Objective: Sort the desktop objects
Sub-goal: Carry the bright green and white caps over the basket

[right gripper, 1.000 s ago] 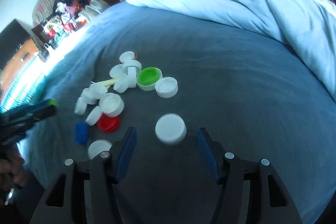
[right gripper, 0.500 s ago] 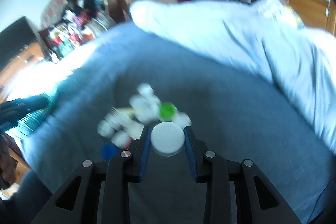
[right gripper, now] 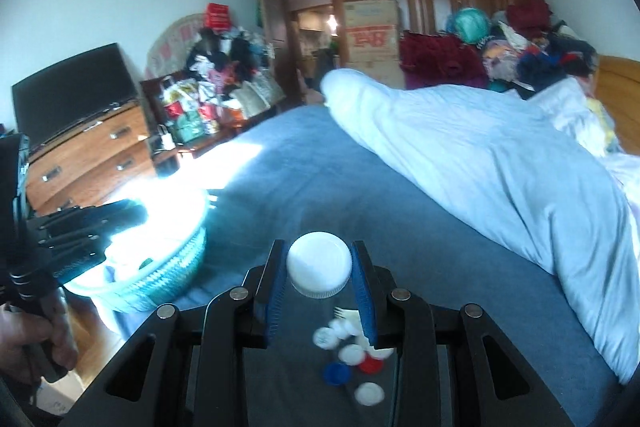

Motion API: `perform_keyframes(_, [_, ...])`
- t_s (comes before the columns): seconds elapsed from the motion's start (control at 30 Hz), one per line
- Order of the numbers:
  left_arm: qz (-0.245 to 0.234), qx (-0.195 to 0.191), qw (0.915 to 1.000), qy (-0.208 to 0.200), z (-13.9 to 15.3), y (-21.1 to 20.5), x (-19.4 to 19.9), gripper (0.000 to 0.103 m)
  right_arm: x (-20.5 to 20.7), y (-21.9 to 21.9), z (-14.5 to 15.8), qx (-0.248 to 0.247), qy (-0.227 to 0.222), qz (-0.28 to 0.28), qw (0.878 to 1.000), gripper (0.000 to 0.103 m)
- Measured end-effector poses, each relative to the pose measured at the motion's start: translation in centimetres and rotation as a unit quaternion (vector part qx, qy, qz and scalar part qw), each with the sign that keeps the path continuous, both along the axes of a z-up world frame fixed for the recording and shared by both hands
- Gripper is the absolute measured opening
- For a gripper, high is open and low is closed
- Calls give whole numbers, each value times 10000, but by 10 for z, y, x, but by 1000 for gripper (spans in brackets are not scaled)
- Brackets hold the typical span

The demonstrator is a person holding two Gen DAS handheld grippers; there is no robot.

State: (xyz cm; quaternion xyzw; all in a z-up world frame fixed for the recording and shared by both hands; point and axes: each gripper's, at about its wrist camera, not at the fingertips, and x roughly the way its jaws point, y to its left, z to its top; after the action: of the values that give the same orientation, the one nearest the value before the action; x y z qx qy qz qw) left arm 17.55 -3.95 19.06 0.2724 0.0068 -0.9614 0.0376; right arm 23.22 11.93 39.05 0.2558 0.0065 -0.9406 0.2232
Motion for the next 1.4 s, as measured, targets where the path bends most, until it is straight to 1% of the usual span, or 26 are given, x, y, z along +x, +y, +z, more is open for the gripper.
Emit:
perform_keyframes(0.17, [192, 36, 9998, 26, 2, -15, 6, 25, 6, -24, 6, 12, 1, 250, 9997, 34])
perform_keyframes(0.27, [395, -5, 9992, 69, 5, -26, 11, 25, 6, -42, 10, 42, 16, 438, 9990, 34])
perform_keyframes(0.43, [701, 50, 9975, 61, 4, -51, 14, 25, 7, -69, 15, 1, 34, 747, 9972, 35])
perform_keyframes(0.63, [934, 143, 9955, -60, -3, -74, 16, 25, 1, -109, 23, -28, 63, 1057, 9944, 35])
perform_keyframes(0.87, [1052, 230, 9939, -250, -8, -94, 16, 25, -9, -151, 25, -33, -76, 1381, 9904, 35])
perform_keyframes(1.03, [1053, 213, 9930, -498, -9, -111, 7, 25, -19, -178, 24, 102, -170, 1603, 9869, 35])
perform_keyframes(1.1, [1045, 119, 9927, -592, -11, -115, 3, 25, -25, -189, 24, 138, -226, 1704, 9850, 35])
perform_keyframes(1.13, [1013, 76, 9922, -724, -15, -118, -2, 25, -28, -194, 24, 144, -259, 1756, 9840, 35])
perform_keyframes(1.23, [1007, 79, 9902, -962, -25, -131, -12, 25, -42, -213, 24, 176, -467, 1953, 9795, 35])
perform_keyframes(1.33, [1003, 212, 9864, -1289, -36, -148, -21, 25, -56, -232, 20, 249, -694, 2094, 9751, 35])
perform_keyframes(1.4, [1015, 239, 9853, -1357, -37, -160, -23, 25, -67, -245, 17, 339, -875, 2193, 9711, 35])
